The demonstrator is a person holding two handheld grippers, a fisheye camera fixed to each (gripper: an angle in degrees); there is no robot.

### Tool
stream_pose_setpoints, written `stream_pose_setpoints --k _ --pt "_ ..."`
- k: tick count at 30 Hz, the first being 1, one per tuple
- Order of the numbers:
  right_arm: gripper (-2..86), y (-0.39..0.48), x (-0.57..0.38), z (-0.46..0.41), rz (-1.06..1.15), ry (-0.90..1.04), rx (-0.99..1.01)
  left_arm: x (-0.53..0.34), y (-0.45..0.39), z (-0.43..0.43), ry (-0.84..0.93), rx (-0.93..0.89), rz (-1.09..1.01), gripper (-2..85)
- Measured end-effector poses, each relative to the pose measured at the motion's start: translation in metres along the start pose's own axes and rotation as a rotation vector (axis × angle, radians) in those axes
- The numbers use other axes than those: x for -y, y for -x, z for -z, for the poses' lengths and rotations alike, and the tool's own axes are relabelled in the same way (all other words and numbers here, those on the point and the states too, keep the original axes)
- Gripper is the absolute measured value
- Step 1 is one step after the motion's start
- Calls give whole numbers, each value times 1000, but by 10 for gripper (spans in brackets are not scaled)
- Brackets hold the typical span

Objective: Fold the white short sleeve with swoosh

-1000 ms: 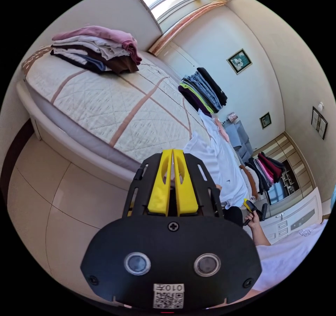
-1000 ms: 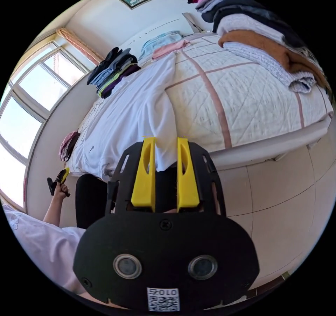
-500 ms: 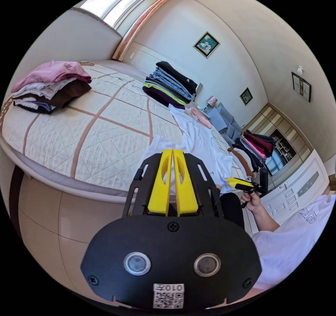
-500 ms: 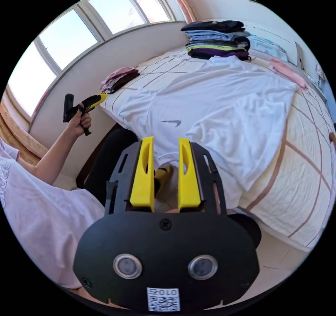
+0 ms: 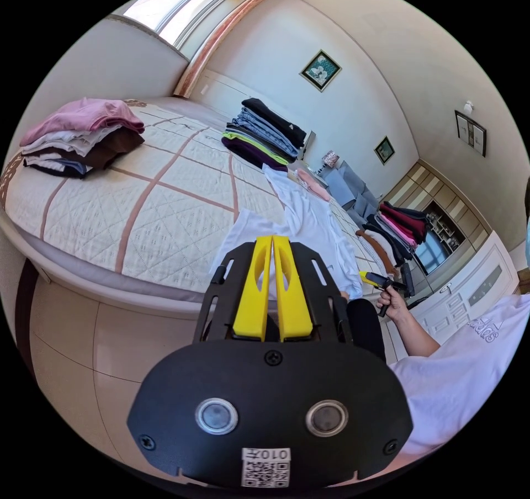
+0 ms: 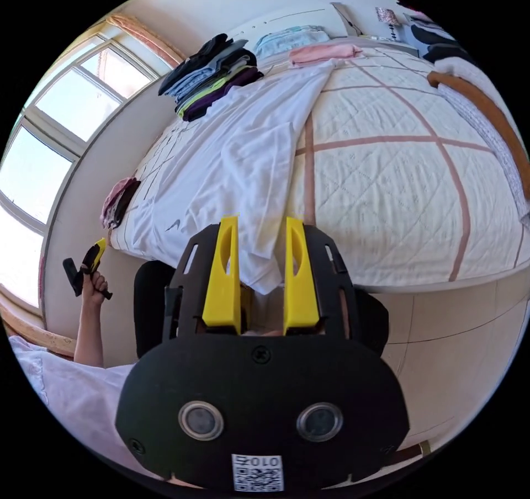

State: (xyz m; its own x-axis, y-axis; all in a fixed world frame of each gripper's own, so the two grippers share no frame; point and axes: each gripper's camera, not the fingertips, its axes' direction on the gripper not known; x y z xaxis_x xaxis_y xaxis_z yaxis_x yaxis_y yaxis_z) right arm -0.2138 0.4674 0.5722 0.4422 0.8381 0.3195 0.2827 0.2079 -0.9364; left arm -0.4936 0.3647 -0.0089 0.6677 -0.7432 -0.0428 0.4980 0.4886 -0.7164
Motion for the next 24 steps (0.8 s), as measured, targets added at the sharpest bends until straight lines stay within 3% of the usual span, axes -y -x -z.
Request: stream_pose_setpoints --k 7,12,17,24 --pt "49 20 3 -13 -1 5 -46 -11 -4 -18 26 -13 12 -2" --pt "30 10 4 29 30 -6 -7 -8 -15 -37 43 -28 -19 -2" --pt "33 -58 -28 103 -115 -79 -285 -6 -23 -62 114 -15 -53 -2" --pt "36 -126 -34 96 -245 -130 -392 -2 -38 -106 227 15 -106 -2"
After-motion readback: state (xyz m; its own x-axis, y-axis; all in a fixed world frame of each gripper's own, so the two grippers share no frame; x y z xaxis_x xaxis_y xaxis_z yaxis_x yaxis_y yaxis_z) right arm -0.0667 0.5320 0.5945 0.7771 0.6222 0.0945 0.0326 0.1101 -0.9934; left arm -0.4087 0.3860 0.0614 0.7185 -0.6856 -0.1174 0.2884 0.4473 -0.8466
